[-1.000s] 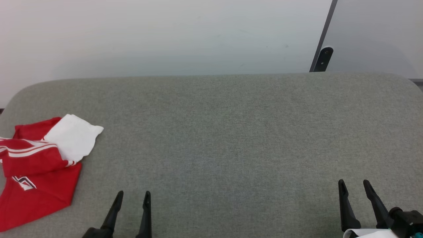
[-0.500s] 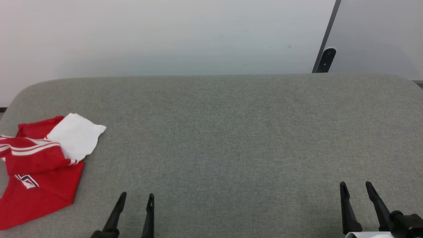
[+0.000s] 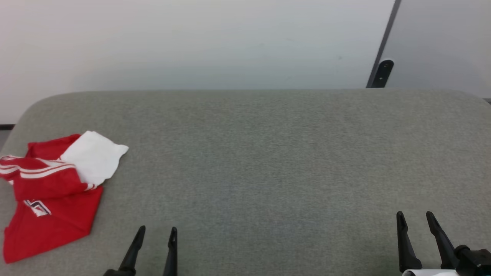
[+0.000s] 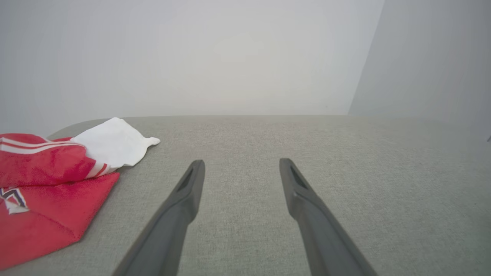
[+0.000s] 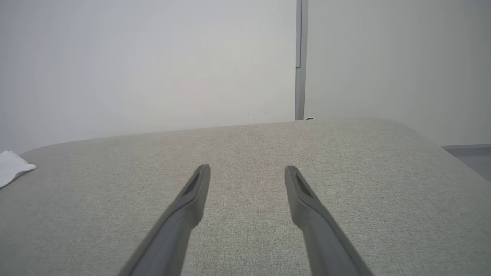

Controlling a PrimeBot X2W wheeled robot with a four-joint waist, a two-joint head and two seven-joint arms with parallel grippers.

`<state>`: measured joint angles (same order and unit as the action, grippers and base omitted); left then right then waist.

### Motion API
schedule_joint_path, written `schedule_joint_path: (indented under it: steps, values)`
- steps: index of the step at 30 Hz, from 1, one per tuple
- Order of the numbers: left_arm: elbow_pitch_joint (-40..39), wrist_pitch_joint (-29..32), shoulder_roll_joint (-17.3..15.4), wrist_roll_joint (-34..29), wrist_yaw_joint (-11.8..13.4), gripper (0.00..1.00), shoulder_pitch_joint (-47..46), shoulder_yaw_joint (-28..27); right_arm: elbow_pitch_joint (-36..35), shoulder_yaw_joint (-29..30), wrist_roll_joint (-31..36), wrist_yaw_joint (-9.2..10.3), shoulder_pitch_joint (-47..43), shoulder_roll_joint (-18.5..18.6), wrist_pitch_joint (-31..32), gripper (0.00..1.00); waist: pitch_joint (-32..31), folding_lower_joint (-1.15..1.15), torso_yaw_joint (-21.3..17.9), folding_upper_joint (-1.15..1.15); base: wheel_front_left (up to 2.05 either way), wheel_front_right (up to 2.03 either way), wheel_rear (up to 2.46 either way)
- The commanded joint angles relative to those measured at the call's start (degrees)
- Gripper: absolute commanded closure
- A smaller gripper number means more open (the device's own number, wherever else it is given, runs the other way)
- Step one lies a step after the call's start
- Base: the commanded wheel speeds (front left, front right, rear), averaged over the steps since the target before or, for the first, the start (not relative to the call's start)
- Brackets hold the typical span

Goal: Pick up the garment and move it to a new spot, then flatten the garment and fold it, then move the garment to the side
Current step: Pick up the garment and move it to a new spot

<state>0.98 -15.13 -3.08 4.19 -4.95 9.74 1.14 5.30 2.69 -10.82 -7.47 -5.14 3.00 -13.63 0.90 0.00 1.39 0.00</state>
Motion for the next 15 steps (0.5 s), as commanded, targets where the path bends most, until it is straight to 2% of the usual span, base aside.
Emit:
schedule_joint_path:
  steps: [1, 4, 7, 15]
  values:
    - [0.36, -0.04, 0.06, 0.86, 0.15, 0.00, 0.18, -0.47, 0.14, -0.20, -0.63, -0.03, -0.39, -0.18, -0.15, 0.00, -0.21, 0.00, 0.94, 0.00, 0.00, 0.00, 0.00]
    - [0.62, -0.04, 0.10, 1.03, 0.26, 0.00, 0.20, -0.71, 0.04, -0.64, -0.50, -0.04, -0.23, -0.19, -0.01, 0.00, -0.25, 0.00, 2.16, 0.00, 0.00, 0.00, 0.00]
    - [0.74, -0.04, 0.12, 1.47, 0.18, 0.00, -0.30, -0.94, -0.13, -1.31, -0.03, -0.04, -0.05, -0.17, 0.22, 0.00, -0.13, 0.00, 5.10, 0.00, 0.00, 0.00, 0.00]
    - [1.53, -0.04, 0.17, 1.94, 0.96, 0.00, -0.57, -0.20, 1.02, -5.51, 0.22, -0.03, 1.61, -0.17, 0.80, 0.00, -0.10, 0.00, 16.62, 0.00, 0.00, 0.00, 0.00]
